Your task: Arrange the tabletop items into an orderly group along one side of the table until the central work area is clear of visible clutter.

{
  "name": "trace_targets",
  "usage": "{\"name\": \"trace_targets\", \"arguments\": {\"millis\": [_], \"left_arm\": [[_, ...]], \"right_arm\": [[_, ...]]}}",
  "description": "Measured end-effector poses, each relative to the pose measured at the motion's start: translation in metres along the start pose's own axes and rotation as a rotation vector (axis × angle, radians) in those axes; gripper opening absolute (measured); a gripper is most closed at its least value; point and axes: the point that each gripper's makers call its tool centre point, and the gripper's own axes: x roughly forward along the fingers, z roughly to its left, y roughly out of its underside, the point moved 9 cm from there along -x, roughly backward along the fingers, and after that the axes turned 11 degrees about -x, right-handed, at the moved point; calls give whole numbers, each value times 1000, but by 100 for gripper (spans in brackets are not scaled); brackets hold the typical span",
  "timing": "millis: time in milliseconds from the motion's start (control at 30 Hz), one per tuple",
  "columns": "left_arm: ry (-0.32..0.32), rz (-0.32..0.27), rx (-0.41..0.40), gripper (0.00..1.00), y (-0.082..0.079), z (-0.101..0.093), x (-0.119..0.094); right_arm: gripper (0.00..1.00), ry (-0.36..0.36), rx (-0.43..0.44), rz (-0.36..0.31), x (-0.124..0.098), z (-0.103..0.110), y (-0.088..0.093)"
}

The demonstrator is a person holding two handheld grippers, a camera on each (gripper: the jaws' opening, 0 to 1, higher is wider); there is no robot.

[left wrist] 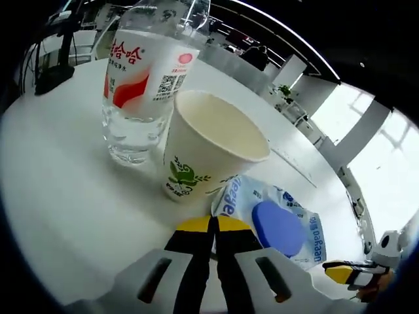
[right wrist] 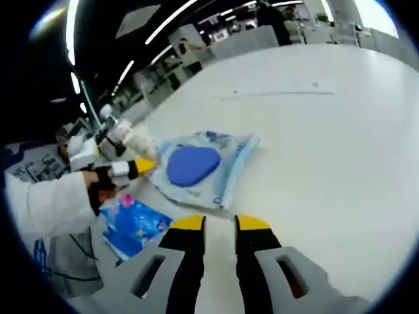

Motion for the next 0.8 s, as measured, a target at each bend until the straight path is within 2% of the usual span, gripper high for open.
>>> {"name": "trace_targets", "arguments": {"millis": [133, 200, 333, 467, 567, 633, 700, 733, 800], "left_arm": [[14, -4, 18, 0, 1, 0, -1], [15, -5, -24, 0, 1, 0, -2], [14, 7, -117, 7, -2, 2, -8], [16, 20, -50, 18, -2, -1, -16], [32, 18, -38, 19, -1, -4, -26], [39, -4, -6, 21, -2, -8, -36], [57, -18, 2, 28, -4, -10, -43], [63, -22, -1, 35, -5, -11, -46], [80, -41, -17, 57, -7, -15, -54]], "right_arm": [[19, -25, 3, -7, -13, 9, 7], [20, -35, 5, -16, -18, 11, 10], [18, -58, 7, -30, -31, 14, 18], [18, -65, 42, -56, -44, 13, 22], [18, -65, 41, -64, -50, 14, 23], [18, -62, 39, -64, -54, 16, 24], [19, -64, 34, -76, -59, 17, 25], [20, -65, 35, -80, -61, 17, 25], [20, -65, 34, -92, -64, 18, 25]]}}
